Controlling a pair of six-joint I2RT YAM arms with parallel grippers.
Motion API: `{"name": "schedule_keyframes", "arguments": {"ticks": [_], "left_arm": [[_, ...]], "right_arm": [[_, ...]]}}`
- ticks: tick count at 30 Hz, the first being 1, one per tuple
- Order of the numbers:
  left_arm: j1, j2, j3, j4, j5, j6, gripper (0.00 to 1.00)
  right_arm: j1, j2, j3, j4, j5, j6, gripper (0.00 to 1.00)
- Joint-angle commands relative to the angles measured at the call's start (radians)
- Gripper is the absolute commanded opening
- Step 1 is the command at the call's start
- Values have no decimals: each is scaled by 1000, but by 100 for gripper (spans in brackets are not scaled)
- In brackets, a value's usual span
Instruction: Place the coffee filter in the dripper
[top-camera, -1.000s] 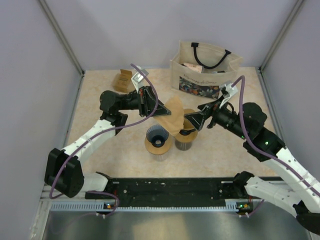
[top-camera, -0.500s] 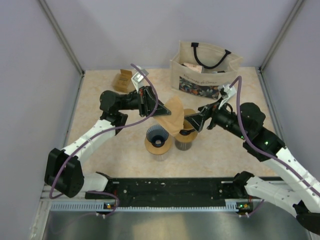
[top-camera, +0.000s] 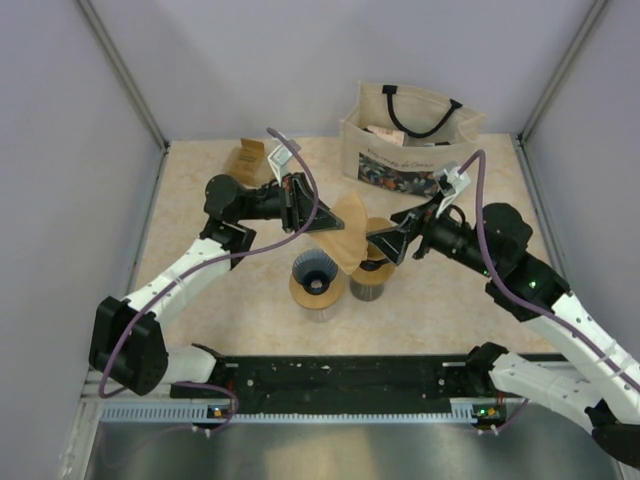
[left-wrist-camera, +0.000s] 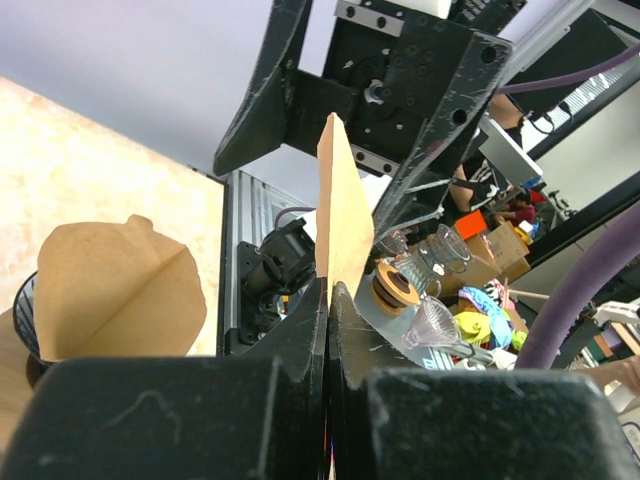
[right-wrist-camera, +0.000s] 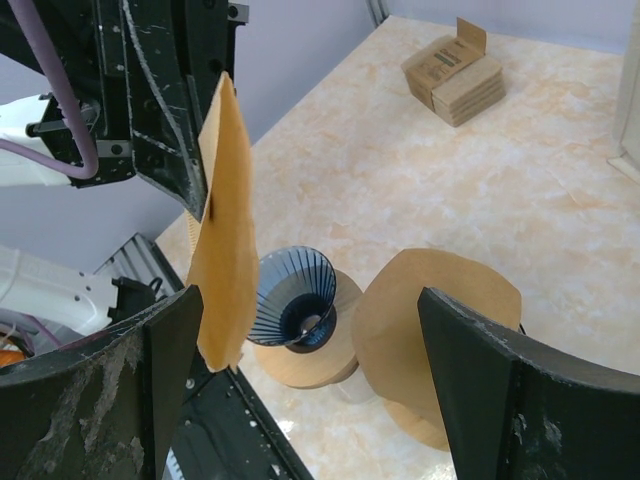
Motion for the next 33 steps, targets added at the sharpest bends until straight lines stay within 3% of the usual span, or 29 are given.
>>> {"name": "schedule_keyframes", "arguments": {"ticks": [1,5,11,23,33], "left_arm": [[-3,-43,42,-89,-26,106,0],[-4,-51,40,-63,-18,91,0],[-6,-26,20,119,14,-47,0],[-6,-28,29,59,9,-1,0],[-4,-26,28,61,5,-1,0]], "right_arm": [[8,-24,56,30,-8,1,89],[6,-1,42,61,-18,4,89],[8,40,51,70,6,4,88],[8,-60,42,-39,121,-5,90],[6,28,50,26,24,7,89]]}}
